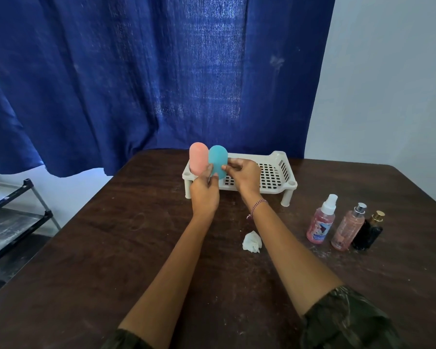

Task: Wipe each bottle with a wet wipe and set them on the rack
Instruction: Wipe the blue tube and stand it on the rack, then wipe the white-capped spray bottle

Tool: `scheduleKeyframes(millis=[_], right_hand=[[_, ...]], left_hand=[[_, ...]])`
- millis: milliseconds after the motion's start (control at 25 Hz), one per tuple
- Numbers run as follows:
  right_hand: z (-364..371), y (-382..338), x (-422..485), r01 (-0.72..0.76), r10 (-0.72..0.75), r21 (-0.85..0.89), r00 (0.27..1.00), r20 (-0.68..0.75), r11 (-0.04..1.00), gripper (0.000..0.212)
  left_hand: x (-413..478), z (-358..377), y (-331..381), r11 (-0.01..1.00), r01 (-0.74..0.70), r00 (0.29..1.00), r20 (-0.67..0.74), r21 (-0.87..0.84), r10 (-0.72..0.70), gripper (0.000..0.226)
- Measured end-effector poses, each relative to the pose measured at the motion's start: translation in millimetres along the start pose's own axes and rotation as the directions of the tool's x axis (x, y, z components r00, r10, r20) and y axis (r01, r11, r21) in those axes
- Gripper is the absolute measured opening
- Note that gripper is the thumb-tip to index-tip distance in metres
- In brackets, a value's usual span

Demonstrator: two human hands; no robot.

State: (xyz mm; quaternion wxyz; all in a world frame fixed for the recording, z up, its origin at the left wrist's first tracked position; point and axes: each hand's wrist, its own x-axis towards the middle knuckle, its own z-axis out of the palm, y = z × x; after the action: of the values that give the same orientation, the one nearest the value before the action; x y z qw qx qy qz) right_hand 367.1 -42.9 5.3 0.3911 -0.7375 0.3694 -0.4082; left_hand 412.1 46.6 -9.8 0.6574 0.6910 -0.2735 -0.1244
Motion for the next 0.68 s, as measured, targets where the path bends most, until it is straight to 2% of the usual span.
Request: scheduleKeyframes(millis=[440, 680], right_hand=[[-0.2, -2.1, -7.1, -0.045, 0.044, 0.014, 0.999, 0.017, 0.999, 0.041], [-12.3, -9.8, -19.8, -0.009, 0.009, 0.006, 0.997, -0.071, 1.0, 0.045]], left_hand=[[-3.5, -1.6, 6.6, 0.998, 0.001, 1.0, -0.023, 0.055, 0.0, 0.04], [-8.0, 0.1, 16.8, 0.992, -0.057, 0.997, -0.048, 0.114, 0.062, 0.044]])
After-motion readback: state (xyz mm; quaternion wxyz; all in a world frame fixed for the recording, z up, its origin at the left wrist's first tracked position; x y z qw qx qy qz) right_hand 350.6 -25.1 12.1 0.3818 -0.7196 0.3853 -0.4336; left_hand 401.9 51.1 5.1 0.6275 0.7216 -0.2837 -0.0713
